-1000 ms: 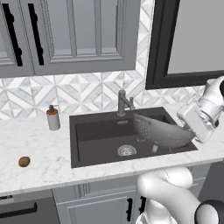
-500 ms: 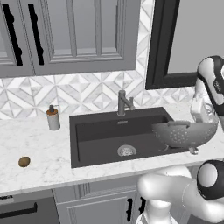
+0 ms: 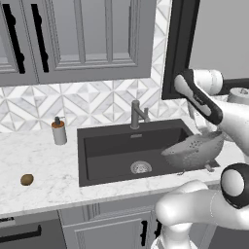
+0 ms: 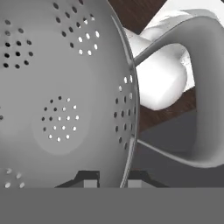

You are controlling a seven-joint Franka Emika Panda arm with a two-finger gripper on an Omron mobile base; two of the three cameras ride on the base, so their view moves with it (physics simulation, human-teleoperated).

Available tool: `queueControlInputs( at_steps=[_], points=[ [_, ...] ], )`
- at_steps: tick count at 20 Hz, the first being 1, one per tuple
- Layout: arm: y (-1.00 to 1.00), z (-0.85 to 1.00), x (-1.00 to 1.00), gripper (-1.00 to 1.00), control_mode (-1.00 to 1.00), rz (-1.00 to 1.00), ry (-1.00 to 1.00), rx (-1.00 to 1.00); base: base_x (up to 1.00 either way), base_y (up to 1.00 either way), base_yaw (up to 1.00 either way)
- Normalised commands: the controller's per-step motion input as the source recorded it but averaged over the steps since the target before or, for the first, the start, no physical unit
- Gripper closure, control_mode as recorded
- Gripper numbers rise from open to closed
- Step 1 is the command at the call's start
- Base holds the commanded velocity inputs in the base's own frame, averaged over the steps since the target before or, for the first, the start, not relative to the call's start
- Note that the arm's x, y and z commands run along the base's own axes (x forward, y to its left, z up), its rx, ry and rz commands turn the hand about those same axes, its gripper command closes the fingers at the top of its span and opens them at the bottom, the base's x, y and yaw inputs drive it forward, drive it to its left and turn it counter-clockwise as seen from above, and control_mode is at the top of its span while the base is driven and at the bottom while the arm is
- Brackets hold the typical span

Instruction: Put the colander in the sink, put the kiwi in the colander, and turn on the sink faucet and pour water over the colander.

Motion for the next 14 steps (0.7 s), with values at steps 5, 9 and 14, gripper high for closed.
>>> queueControlInputs(
  at_steps=[5,9,14],
  points=[
    [-0.05,-0.27,0.39,1.0,-1.0,0.4,-0.24,0.01,0.0,0.0,0.0],
    [-0.24,-0.13,0.37,1.0,-1.0,0.27,-0.09,0.17,0.0,0.0,0.0],
    [-0.24,-0.02,0.44,1.0,-1.0,0.17,-0.01,0.38,0.0,0.0,0.0]
  ],
)
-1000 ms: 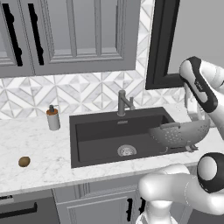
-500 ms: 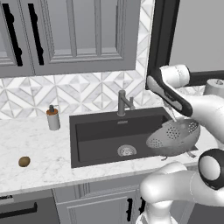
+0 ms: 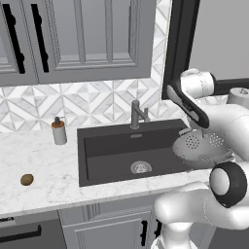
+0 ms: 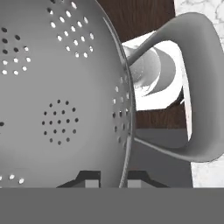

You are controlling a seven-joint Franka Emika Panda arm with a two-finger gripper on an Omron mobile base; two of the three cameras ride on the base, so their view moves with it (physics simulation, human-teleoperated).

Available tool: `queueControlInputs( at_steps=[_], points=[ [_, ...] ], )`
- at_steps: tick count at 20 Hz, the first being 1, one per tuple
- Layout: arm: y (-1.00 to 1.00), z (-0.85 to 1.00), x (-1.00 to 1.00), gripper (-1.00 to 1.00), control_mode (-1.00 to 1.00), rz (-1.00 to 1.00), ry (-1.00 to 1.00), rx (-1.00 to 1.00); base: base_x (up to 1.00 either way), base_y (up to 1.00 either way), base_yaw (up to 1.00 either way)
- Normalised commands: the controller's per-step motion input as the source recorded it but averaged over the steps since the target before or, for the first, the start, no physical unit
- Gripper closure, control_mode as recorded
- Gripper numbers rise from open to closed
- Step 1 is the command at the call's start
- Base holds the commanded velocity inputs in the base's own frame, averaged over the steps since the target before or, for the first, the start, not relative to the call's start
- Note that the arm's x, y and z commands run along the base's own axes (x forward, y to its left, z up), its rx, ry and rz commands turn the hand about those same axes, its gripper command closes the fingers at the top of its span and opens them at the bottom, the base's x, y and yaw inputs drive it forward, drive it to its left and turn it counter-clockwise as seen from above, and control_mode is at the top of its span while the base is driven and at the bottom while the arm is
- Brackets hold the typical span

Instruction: Put the colander in the sink, put the kiwi in the colander, and turn on the sink faucet and pour water over the colander.

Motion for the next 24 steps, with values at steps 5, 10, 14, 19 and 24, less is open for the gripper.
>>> queueControlInputs(
  at_steps=[5,10,14,19,24],
  points=[
    [-0.04,-0.03,0.45,1.0,-1.0,0.05,0.0,0.45,0.0,0.0,0.0],
    [0.0,-0.17,0.48,1.0,-1.0,0.0,0.0,0.27,0.0,0.0,0.0],
    [0.0,-0.34,0.38,1.0,-1.0,-0.06,0.0,0.11,0.0,0.0,0.0],
    [0.14,-0.36,0.13,1.0,-1.0,-0.2,0.01,0.0,0.0,0.0,0.0],
    [0.01,-0.22,0.0,1.0,-1.0,-0.34,0.1,-0.02,0.0,0.0,0.0]
  ],
)
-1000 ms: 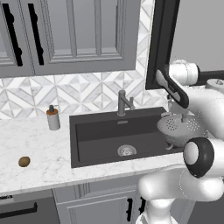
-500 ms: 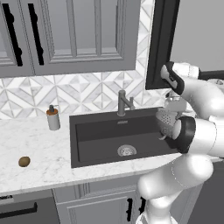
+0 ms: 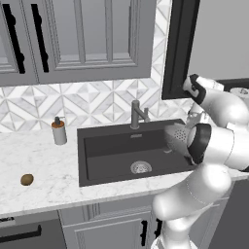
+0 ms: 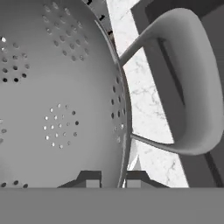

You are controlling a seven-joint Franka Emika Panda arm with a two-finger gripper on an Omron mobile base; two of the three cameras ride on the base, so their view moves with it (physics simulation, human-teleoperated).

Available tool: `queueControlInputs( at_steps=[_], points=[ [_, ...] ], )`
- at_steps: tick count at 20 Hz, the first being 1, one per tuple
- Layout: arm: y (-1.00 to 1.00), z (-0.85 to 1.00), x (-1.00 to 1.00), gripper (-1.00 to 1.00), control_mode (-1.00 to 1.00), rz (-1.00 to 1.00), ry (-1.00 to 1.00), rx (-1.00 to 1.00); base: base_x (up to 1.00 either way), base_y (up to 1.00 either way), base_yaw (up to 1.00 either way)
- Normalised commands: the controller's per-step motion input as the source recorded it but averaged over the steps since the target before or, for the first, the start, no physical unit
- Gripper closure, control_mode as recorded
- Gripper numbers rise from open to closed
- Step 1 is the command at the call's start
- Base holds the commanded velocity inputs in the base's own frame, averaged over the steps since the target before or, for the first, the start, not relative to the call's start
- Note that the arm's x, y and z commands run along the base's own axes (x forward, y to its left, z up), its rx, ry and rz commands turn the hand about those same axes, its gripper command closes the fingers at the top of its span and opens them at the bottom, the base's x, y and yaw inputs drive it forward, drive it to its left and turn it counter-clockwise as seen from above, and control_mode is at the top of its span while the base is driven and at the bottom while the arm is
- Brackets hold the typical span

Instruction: Put the colander in the sink, put the kiwi in the colander, and turn on the sink faucet and pour water over the colander.

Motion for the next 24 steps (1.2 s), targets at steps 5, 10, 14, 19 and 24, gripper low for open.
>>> queueControlInputs(
  at_steps=[5,10,14,19,24],
  points=[
    [0.0,-0.19,0.03,1.0,-1.0,-0.33,0.09,-0.14,0.0,0.0,0.0],
    [0.02,-0.22,0.19,1.0,-1.0,-0.28,0.15,-0.23,0.0,0.0,0.0],
    [0.06,-0.21,0.28,1.0,-1.0,-0.25,0.07,-0.3,0.0,0.0,0.0],
    [0.01,-0.18,0.17,1.0,-1.0,-0.29,0.05,-0.28,0.0,0.0,0.0],
    [0.01,-0.22,0.08,1.0,-1.0,-0.36,0.0,-0.19,0.0,0.0,0.0]
  ],
)
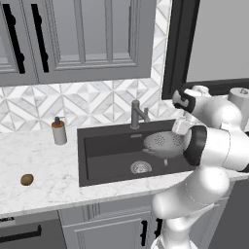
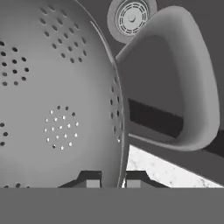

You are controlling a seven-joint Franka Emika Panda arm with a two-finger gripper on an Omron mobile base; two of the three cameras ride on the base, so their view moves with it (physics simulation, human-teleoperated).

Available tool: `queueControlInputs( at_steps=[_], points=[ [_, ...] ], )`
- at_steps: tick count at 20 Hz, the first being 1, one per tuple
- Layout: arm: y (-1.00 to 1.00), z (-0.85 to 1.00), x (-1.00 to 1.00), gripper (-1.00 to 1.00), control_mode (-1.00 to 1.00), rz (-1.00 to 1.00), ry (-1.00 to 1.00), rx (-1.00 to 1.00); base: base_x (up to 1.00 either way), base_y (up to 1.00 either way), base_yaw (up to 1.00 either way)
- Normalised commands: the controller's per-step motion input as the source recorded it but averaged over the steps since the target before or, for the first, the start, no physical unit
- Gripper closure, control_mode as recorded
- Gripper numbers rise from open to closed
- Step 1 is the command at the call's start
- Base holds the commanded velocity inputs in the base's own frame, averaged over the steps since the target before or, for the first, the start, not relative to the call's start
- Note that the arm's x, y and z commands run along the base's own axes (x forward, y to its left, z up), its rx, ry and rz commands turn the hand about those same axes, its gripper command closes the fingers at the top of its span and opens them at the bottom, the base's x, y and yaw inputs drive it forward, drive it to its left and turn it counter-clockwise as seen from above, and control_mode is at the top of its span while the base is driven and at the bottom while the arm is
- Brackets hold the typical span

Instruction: Put the colander in the sink, put the kiwi in the colander, and turn on the sink faucet and pour water over the colander.

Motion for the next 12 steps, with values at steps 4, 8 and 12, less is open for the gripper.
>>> queueControlInputs(
  at_steps=[4,8,12],
  points=[
    [0.06,-0.18,0.43,1.0,-1.0,-0.42,0.0,-0.13,0.0,0.0,0.0],
    [0.1,-0.16,0.38,1.0,-1.0,-0.37,-0.02,-0.17,0.0,0.0,0.0],
    [0.03,-0.24,0.28,1.0,-1.0,-0.24,-0.04,-0.22,0.0,0.0,0.0]
  ],
)
